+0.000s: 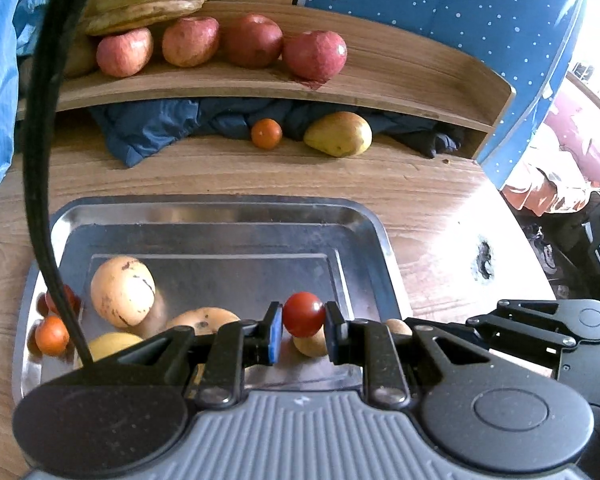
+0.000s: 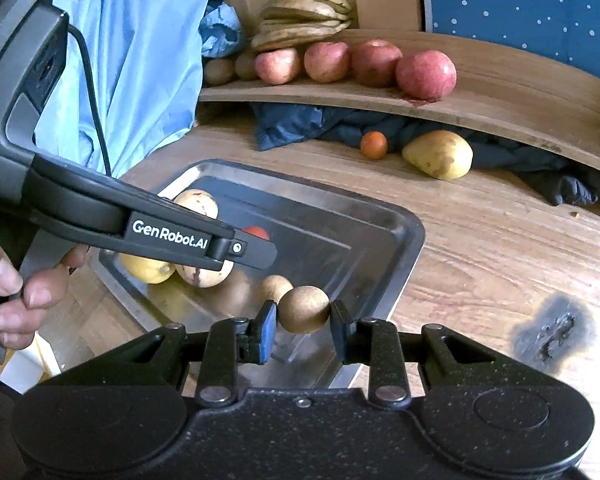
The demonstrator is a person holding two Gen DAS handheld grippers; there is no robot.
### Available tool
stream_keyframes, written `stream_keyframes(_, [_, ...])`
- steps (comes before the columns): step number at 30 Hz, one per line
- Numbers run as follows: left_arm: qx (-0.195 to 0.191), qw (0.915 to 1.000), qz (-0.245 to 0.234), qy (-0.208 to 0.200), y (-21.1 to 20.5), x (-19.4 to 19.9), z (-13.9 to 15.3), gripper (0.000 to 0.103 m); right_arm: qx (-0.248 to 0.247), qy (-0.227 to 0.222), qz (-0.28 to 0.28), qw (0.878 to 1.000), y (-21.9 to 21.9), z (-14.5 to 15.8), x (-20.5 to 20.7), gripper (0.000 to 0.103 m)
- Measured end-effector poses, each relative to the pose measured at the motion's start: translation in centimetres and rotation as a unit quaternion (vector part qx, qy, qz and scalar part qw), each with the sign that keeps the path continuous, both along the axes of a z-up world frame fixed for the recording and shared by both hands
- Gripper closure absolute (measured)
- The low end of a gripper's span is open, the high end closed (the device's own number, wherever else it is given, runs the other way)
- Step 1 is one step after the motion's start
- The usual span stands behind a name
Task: Organize fruits
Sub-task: 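Carry the cherry tomato in the left tool while the right tool carries the brown fruit to the tray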
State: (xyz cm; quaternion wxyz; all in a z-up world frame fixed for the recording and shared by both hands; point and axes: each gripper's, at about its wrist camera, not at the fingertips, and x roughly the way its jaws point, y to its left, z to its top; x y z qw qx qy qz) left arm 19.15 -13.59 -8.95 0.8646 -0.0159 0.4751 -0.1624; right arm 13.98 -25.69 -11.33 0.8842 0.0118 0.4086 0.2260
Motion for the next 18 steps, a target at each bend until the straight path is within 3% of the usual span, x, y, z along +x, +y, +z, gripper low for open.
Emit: stream_keyframes(18, [0.001,0.9996,0.006,0.029,0.0,-1.9,-1.2,0.079,-0.023,0.022,0.032,0.999,1.1,-0.7,-0.6,0.073])
